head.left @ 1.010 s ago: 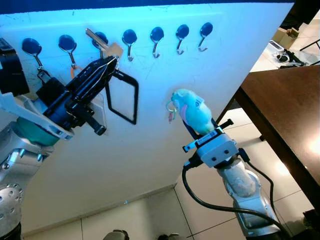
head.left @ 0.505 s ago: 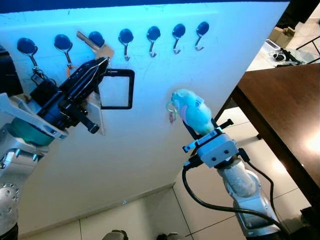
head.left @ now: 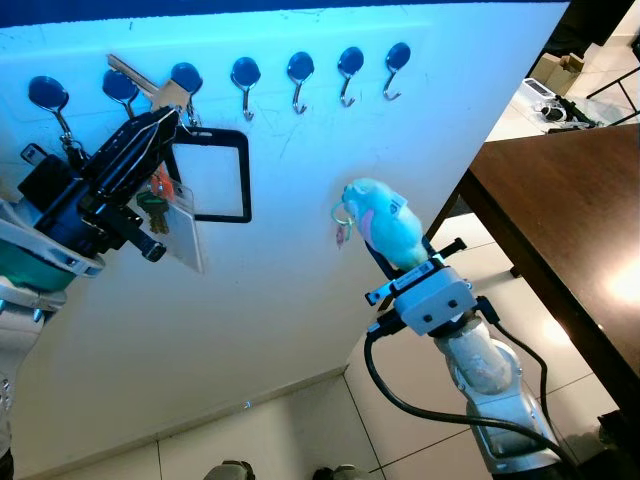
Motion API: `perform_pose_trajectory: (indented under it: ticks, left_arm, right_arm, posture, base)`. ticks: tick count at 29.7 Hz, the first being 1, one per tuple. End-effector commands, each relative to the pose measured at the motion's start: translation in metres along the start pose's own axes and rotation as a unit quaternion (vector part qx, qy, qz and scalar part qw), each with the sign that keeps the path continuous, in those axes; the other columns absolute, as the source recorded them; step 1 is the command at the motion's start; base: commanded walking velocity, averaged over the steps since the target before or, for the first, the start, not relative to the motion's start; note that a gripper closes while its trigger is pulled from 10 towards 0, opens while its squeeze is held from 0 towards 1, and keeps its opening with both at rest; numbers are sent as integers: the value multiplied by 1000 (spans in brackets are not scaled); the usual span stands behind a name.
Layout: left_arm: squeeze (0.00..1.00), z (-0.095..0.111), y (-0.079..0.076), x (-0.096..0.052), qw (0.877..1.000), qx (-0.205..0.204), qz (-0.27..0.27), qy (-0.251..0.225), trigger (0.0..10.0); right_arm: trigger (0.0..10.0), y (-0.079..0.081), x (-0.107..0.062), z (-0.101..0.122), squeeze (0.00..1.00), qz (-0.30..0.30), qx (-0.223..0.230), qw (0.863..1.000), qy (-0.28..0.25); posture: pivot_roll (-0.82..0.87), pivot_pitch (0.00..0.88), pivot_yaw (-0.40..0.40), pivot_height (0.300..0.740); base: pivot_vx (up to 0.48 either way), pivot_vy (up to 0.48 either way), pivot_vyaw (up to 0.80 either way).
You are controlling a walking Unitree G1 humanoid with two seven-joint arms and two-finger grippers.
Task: Hang keys on a hook
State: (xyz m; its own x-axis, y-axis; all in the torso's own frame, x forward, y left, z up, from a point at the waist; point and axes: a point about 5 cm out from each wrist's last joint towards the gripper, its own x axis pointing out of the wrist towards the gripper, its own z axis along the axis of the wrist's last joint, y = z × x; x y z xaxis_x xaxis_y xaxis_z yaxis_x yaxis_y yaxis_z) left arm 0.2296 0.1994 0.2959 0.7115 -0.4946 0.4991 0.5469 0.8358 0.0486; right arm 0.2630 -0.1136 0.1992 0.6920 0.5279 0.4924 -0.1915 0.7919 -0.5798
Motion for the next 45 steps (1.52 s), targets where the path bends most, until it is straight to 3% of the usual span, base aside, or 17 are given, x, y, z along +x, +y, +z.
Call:
perform_pose_trajectory:
  ticks: [1, 4, 12, 13, 20, 21, 28, 30, 31, 33, 35, 39, 45]
  left_arm:
    - [0, -13, 0, -4, 998, 23, -2, 50, 10000]
    - [0, -18, -4, -6, 996, 40, -21, 76, 10000]
    - [0, -22, -7, -3, 996, 35, -28, 77, 10000]
    - [1000, -25, -9, -3, 996, 27, -28, 79, 10000]
    - [1000, -26, -10, -2, 997, -5, -30, 71, 10000]
    - [0, -23, -11, -6, 997, -23, -38, 66, 10000]
    - [0, -22, -14, -12, 995, -26, -55, 74, 10000]
    - [0, -28, -25, -30, 988, -24, -94, 117, 10000]
    - [0, -28, -25, -30, 988, -24, -94, 117, 10000]
    - [0, -41, -39, -46, 975, -38, -133, 171, 10000]
    - [0, -48, -45, -52, 970, -48, -142, 191, 10000]
    - [0, -63, -49, -52, 969, -62, -132, 199, 10000]
    - [0, -67, -49, -47, 970, -72, -128, 192, 10000]
  right_arm:
    - [10000, 1, -1, -2, 0, 5, 2, 1000, 5]
    - [10000, 1, -2, -1, 0, 4, 1, 1000, 5]
    - [10000, 1, -1, -1, 0, 4, 1, 1000, 4]
    - [10000, 1, -1, -1, 0, 4, 0, 1000, 3]
    - [10000, 1, 0, -1, 0, 3, 0, 1000, 3]
    - [10000, -1, 1, 1, 0, -1, -2, 1000, -2]
    - [10000, -3, 3, 4, 0, -4, -2, 1000, -8]
    - [10000, -6, 9, 13, 0, -1, -3, 1000, -29]
    - [10000, -6, 9, 13, 0, -1, -3, 1000, -29]
    - [10000, -11, 19, 25, 0, 5, -4, 998, -61]
    - [10000, -13, 24, 30, 0, 10, -5, 997, -75]
    - [10000, -11, 38, 40, 0, 28, -7, 993, -115]
    - [10000, -7, 48, 48, 0, 33, -10, 989, -142]
  posture:
    - [63, 75, 21, 740]
    - [63, 75, 21, 740]
    - [64, 73, 23, 740]
    - [64, 73, 23, 740]
    - [59, 73, 29, 740]
    - [59, 73, 29, 740]
    - [63, 74, 32, 740]
    - [63, 74, 32, 740]
    - [63, 74, 32, 740]
    - [73, 81, 35, 740]
    - [73, 81, 35, 740]
    - [78, 84, 32, 740]
    - [76, 83, 37, 740]
  base:
    - [0, 0, 0]
    - [0, 0, 0]
    - [0, 0, 0]
    - [0, 0, 0]
    - [0, 0, 0]
    - [0, 0, 0]
    - [0, 0, 0]
    - [0, 0, 0]
    - [0, 0, 0]
    - [0, 0, 0]
    - [0, 0, 0]
    - [0, 0, 0]
    - [0, 0, 0]
